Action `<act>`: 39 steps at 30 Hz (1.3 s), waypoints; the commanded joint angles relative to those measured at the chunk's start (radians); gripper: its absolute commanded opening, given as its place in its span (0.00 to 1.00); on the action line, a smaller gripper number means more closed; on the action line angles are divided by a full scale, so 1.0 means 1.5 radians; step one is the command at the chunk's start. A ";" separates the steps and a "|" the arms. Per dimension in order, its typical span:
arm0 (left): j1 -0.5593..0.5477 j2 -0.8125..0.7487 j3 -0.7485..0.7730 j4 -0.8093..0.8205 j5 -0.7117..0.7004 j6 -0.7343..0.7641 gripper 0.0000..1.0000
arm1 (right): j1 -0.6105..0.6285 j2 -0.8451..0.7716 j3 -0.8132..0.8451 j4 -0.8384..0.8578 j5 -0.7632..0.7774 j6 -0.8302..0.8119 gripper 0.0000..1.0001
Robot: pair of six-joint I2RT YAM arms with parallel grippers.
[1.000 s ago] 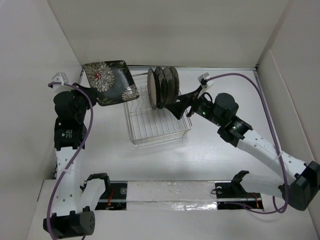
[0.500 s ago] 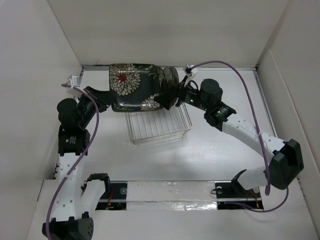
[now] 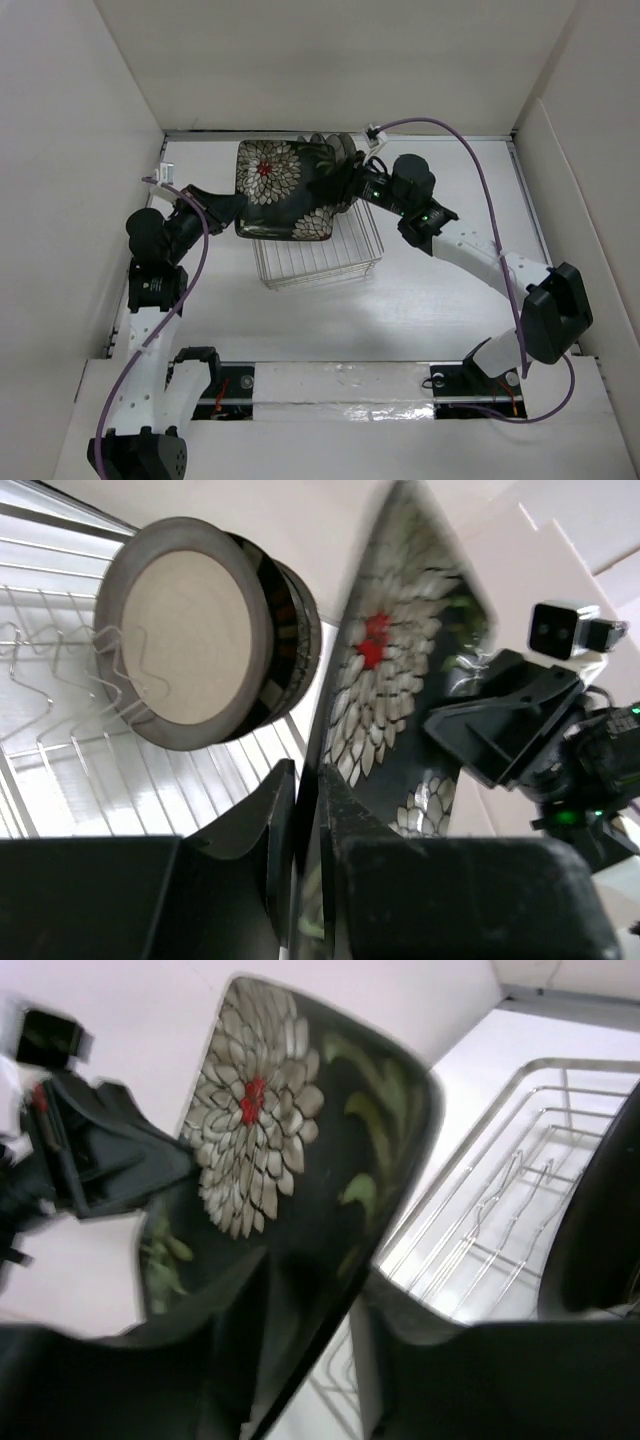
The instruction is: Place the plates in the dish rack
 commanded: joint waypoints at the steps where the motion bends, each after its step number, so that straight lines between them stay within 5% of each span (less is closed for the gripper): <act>1: -0.003 -0.008 -0.004 0.154 0.032 -0.038 0.00 | -0.002 0.000 0.016 0.099 -0.015 0.047 0.26; 3: -0.003 0.001 -0.013 0.139 0.045 -0.016 0.00 | -0.002 -0.002 0.013 0.106 0.011 0.063 0.00; 6: -0.003 0.006 -0.031 0.114 0.039 0.014 0.04 | -0.002 -0.008 0.023 0.083 0.051 0.064 0.00; 10: -0.003 0.001 -0.043 0.092 0.029 0.052 0.34 | 0.011 -0.023 0.045 0.033 0.130 0.035 0.00; 14: -0.023 -0.007 -0.048 0.048 -0.018 0.101 0.46 | 0.024 -0.031 0.117 -0.103 0.247 -0.021 0.00; 18: -0.074 -0.006 -0.030 -0.014 -0.104 0.182 0.48 | 0.055 -0.015 0.248 -0.247 0.394 -0.119 0.00; 25: -0.185 -0.085 -0.006 -0.114 -0.419 0.277 0.47 | 0.069 0.077 0.424 -0.440 0.500 -0.193 0.00; 36: -0.225 -0.112 -0.030 -0.110 -0.434 0.283 0.42 | 0.091 0.308 0.810 -0.703 0.583 -0.242 0.00; 39: -0.239 -0.116 -0.029 -0.111 -0.433 0.283 0.42 | 0.097 0.339 0.835 -0.725 0.578 -0.234 0.00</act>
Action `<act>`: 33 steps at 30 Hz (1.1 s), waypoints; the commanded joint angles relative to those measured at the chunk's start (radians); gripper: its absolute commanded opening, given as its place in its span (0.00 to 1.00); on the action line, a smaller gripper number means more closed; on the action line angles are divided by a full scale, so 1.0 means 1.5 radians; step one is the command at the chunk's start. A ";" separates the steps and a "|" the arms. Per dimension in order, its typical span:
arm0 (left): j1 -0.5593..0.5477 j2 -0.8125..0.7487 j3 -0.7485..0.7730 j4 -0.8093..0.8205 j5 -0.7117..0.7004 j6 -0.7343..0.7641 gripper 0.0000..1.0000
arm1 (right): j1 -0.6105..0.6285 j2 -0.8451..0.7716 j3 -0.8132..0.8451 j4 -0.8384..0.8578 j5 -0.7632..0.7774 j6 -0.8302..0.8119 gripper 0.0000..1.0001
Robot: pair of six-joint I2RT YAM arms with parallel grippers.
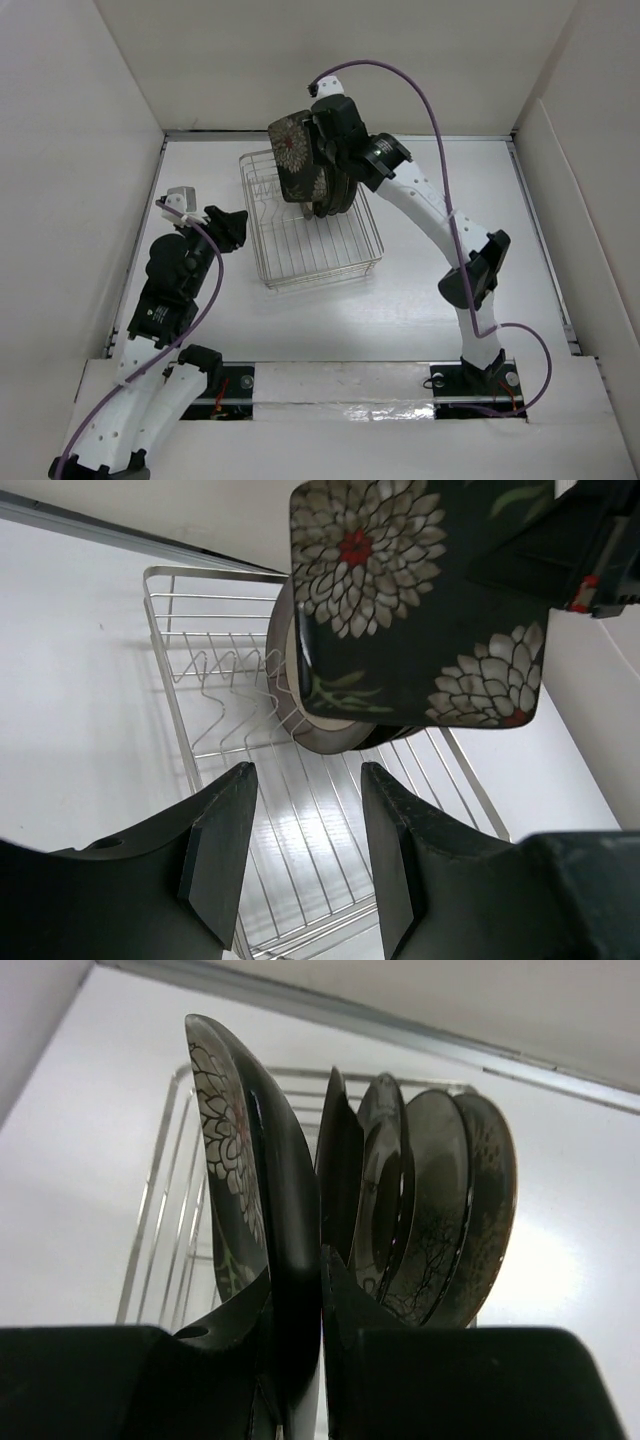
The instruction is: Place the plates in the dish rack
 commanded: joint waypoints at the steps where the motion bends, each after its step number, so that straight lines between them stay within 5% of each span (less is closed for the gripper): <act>1: -0.019 0.001 0.010 0.016 -0.017 0.015 0.42 | 0.015 -0.007 0.093 0.000 0.028 0.000 0.00; 33: -0.117 -0.013 0.009 0.002 -0.043 0.018 0.42 | 0.062 0.126 0.122 -0.088 0.237 0.105 0.00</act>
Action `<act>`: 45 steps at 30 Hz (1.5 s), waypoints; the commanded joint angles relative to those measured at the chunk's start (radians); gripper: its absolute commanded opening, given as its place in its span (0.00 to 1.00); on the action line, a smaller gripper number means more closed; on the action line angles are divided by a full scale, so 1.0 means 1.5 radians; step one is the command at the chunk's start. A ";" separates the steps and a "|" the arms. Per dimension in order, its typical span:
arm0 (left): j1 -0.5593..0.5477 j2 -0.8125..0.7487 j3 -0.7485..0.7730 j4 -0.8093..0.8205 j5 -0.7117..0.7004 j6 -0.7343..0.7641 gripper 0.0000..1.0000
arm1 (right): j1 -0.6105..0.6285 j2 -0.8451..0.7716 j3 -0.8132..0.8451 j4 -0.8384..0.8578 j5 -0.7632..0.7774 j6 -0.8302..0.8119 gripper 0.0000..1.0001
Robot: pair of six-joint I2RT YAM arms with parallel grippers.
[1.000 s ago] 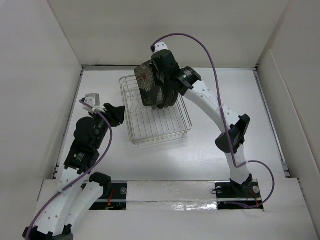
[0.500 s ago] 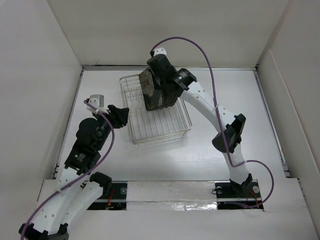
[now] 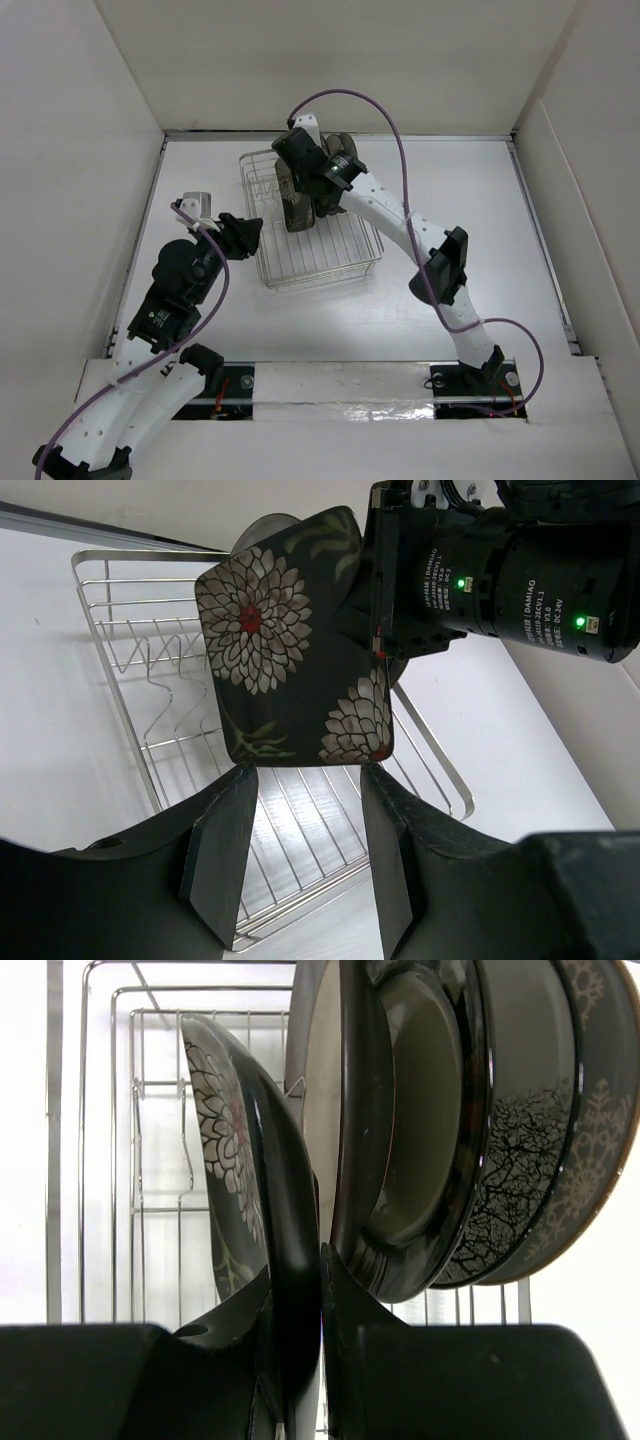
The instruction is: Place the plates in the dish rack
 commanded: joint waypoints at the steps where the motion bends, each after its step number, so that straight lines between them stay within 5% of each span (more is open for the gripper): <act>1: -0.006 -0.006 0.010 0.012 -0.007 0.010 0.42 | 0.005 -0.046 0.016 0.081 0.114 0.008 0.00; 10: -0.006 -0.009 0.010 0.012 -0.010 0.010 0.42 | 0.081 -0.242 -0.270 0.511 0.246 -0.108 0.00; 18: -0.006 -0.006 0.013 0.009 -0.018 0.007 0.41 | 0.095 -0.237 -0.389 0.886 0.344 -0.302 0.00; 24: -0.006 -0.010 0.025 -0.003 -0.050 0.002 0.40 | 0.081 -0.160 -0.368 1.085 0.372 -0.427 0.00; 45: -0.006 -0.010 0.025 0.005 -0.053 -0.001 0.38 | 0.048 -0.022 -0.281 1.036 0.298 -0.349 0.00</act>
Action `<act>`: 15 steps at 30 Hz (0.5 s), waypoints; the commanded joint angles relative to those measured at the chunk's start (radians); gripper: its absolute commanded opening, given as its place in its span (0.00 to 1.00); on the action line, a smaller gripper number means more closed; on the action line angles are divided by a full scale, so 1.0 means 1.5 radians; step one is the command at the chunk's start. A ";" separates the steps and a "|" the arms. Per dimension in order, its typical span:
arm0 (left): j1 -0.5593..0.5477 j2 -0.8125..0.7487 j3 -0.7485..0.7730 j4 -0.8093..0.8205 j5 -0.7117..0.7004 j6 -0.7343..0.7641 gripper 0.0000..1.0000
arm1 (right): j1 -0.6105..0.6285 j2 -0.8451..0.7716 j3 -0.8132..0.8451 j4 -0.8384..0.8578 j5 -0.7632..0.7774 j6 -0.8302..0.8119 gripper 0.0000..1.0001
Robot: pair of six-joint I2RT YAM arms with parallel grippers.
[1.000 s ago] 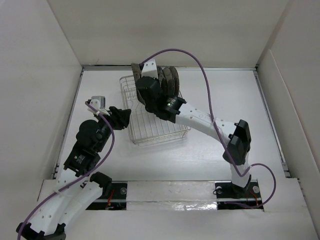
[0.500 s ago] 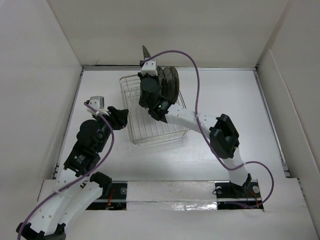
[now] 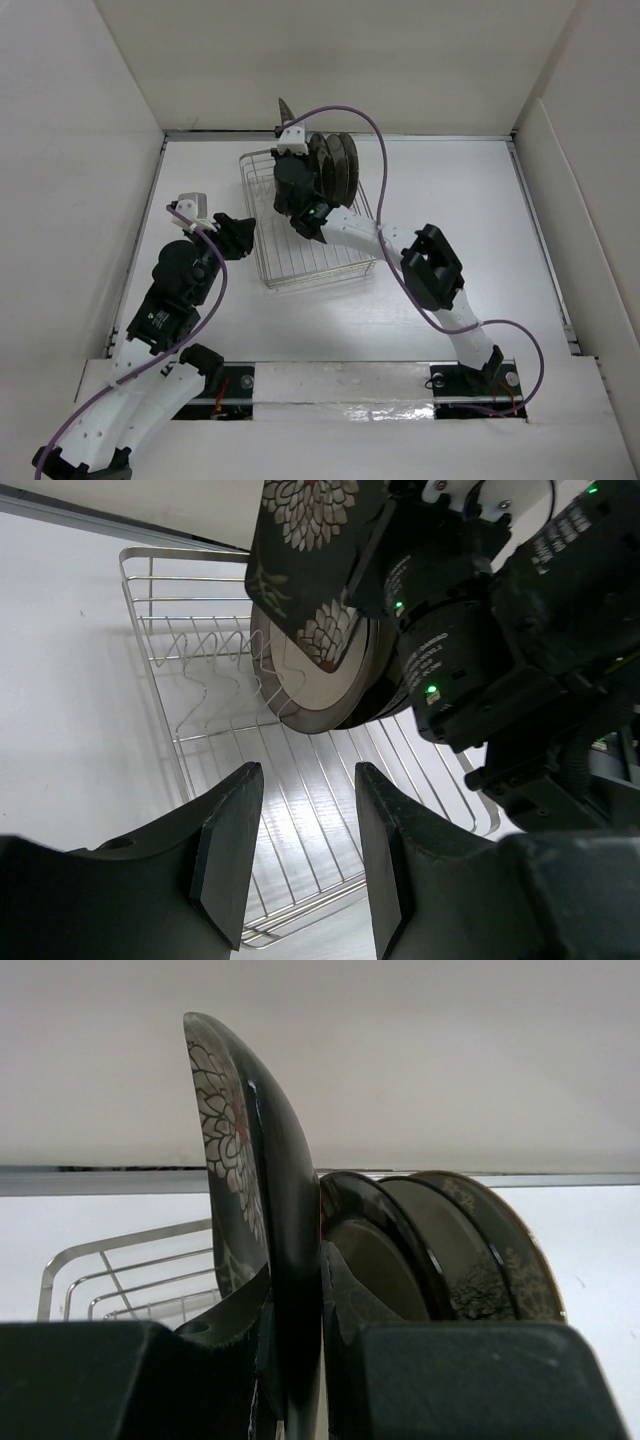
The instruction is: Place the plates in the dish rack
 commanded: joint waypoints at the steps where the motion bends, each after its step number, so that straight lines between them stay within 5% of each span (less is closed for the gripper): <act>1: -0.003 -0.005 0.024 0.023 -0.001 0.000 0.38 | -0.001 -0.005 0.056 0.119 -0.005 0.034 0.00; 15: -0.003 -0.008 0.021 0.027 0.005 -0.002 0.38 | 0.011 0.020 0.000 0.157 0.012 0.039 0.00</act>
